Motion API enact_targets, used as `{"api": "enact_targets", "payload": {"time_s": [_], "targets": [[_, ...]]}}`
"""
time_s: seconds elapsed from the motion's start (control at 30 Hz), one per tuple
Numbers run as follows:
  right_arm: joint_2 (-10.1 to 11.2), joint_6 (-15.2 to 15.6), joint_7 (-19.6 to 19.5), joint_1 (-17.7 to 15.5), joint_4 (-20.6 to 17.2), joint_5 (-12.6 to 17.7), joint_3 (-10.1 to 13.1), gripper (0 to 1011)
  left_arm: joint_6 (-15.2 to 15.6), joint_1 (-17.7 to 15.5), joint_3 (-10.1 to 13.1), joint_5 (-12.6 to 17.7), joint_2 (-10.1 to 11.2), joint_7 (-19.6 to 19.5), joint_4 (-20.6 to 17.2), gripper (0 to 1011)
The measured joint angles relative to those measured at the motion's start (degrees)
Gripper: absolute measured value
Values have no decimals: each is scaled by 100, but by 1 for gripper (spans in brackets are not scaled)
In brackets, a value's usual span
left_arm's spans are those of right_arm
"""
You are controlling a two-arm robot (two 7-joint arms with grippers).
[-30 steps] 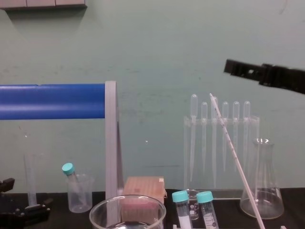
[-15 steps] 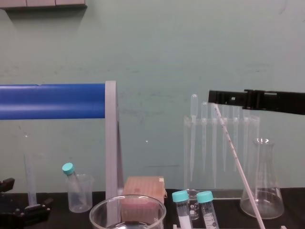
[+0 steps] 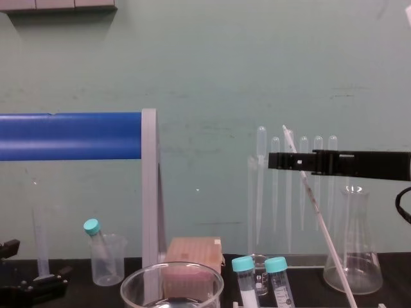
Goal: Hold the thermometer with one hand and immerse one end into the beaker, then reinsert it into the test tube rack.
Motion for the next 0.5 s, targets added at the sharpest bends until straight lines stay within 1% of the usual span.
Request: {"api": "enact_targets", "payload": {"time_s": [0.5], "targets": [[-36,183,-32,4,102,-22,-33,1003,0,0,0,0,0,0,0,1008]]}}
